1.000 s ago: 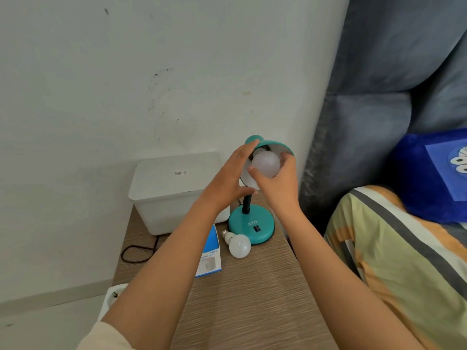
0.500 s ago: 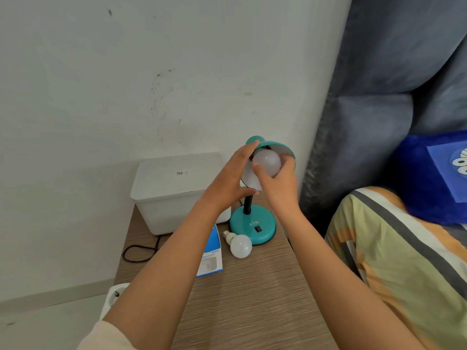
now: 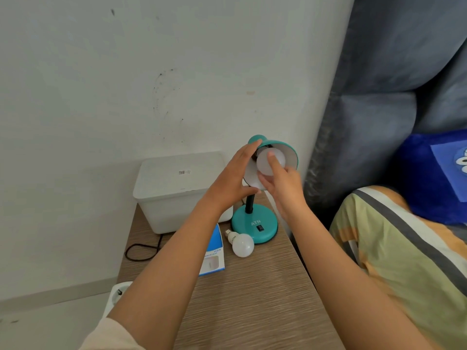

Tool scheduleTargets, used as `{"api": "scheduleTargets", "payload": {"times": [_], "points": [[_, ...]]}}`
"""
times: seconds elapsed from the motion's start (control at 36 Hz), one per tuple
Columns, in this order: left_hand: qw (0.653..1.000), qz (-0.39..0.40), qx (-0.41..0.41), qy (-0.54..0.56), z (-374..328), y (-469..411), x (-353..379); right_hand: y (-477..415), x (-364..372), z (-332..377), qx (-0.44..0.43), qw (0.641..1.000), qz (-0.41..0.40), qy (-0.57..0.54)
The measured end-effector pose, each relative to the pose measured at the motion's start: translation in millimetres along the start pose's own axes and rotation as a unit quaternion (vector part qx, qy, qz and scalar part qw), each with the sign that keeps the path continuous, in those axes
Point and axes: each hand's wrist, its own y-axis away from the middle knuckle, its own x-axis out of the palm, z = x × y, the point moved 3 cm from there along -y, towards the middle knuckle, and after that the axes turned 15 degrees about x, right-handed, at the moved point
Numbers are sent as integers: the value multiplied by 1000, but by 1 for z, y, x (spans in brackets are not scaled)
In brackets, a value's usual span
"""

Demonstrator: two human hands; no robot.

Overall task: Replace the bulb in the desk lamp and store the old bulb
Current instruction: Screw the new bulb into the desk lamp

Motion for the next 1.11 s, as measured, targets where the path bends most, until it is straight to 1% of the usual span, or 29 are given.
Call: {"api": "scheduleTargets", "payload": {"times": [0.06,0.11,0.14,0.22,0.33,0.36,0.44,0.47,0.56,0.64,0.67,0.78,0.86,0.89,1.0,1.06,1.11], "points": [[1000,-1,1,-1,1,0,0,4,-1,3,-38,998,-36,40],[1000,-1,-2,1,1,0,0,7,-2,4,-104,988,-68,88],[1000,-2,-3,2,1,0,0,6,-3,3,-118,985,-75,103],[1000,-5,-5,3,2,0,-1,4,-7,2,-99,987,-80,99],[1000,-2,-6,4,2,0,1,10,-7,4,-164,972,-104,133],[1000,-3,-8,5,2,0,2,9,-7,4,-159,972,-106,139],[1000,-5,-7,3,2,1,1,4,-7,4,-105,983,-98,111],[1000,-5,-5,3,2,1,1,5,-5,5,-108,982,-100,116],[1000,-10,0,9,1,0,2,9,-2,7,-166,969,-104,149],[1000,-10,-1,11,2,1,2,4,-2,5,-131,976,-84,151],[1000,-9,0,11,1,1,2,4,-1,5,-131,976,-88,148],[1000,-10,0,8,2,1,3,8,0,5,-192,958,-111,180],[1000,-7,0,7,1,1,1,4,-3,4,-146,972,-90,160],[1000,-7,1,7,1,1,1,4,-3,4,-143,974,-91,151],[1000,-9,-3,7,1,1,3,9,1,6,-209,952,-108,197],[1000,-10,-3,6,2,1,2,8,-2,7,-187,959,-104,188],[1000,-6,-4,5,1,1,1,4,-5,9,-142,975,-92,145]]}}
